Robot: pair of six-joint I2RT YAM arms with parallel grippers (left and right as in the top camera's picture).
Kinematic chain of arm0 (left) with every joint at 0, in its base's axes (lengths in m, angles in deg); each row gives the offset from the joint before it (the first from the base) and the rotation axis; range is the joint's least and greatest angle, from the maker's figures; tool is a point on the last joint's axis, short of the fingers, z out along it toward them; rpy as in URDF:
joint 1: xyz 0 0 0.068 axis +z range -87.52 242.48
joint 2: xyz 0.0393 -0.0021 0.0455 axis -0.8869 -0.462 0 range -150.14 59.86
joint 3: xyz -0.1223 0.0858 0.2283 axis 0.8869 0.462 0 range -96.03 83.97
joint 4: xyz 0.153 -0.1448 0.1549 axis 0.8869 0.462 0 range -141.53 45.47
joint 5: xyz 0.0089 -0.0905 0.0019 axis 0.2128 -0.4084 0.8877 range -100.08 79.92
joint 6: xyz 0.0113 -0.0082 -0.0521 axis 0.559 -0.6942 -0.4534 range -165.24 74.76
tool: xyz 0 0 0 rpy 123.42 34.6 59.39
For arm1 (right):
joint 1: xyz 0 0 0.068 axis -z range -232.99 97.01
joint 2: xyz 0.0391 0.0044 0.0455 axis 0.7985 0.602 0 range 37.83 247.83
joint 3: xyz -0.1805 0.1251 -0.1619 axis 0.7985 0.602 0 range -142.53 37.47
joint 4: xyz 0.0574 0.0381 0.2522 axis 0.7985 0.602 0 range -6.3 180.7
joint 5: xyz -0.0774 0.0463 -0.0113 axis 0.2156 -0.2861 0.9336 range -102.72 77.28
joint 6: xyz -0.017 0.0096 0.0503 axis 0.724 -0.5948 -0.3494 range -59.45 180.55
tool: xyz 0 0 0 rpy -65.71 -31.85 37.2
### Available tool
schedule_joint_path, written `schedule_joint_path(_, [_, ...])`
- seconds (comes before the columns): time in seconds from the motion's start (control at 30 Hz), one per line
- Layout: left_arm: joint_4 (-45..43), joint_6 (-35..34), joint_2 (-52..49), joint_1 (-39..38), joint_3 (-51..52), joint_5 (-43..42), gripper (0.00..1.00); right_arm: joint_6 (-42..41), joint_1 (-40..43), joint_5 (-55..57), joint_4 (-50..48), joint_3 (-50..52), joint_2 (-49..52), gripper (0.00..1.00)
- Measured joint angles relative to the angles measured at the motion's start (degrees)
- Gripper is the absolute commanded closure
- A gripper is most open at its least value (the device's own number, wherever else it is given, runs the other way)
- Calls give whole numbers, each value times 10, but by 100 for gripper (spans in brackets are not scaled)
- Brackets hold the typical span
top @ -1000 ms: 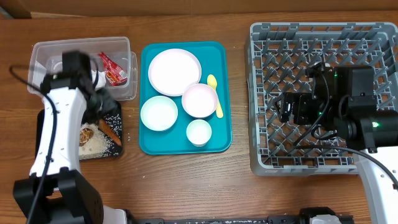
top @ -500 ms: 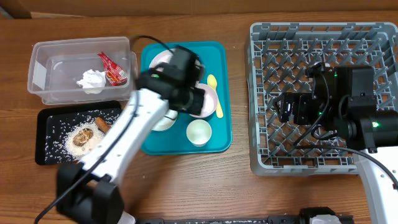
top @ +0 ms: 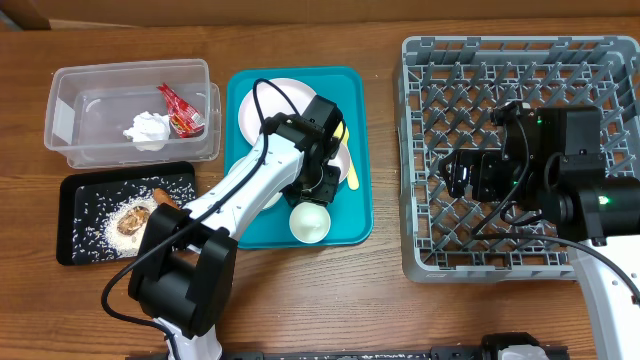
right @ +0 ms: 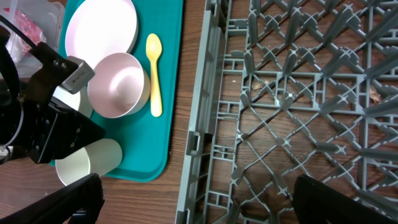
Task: Sort waste into correct bins and load items into the dishwasher
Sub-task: 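Move the left gripper to the white cup on the teal tray and grasp it, then lift the cup and bring it right toward the right gripper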
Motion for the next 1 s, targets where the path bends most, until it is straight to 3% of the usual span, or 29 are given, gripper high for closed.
schedule_joint_path(0.23, [19,1,0,1,-12,0,69,0,0,0,1,0,0,0])
schedule_joint_path(0.57, [197,5,0,28,-200,31,65,0,0,0,8,0,0,0])
schedule_joint_path(0.73, [222,4,1,34,-177,37,65,0,0,0,7,0,0,0])
schedule_joint_path(1.0, [123,0,0,26,-58,35,66,0,0,0,7,0,0,0])
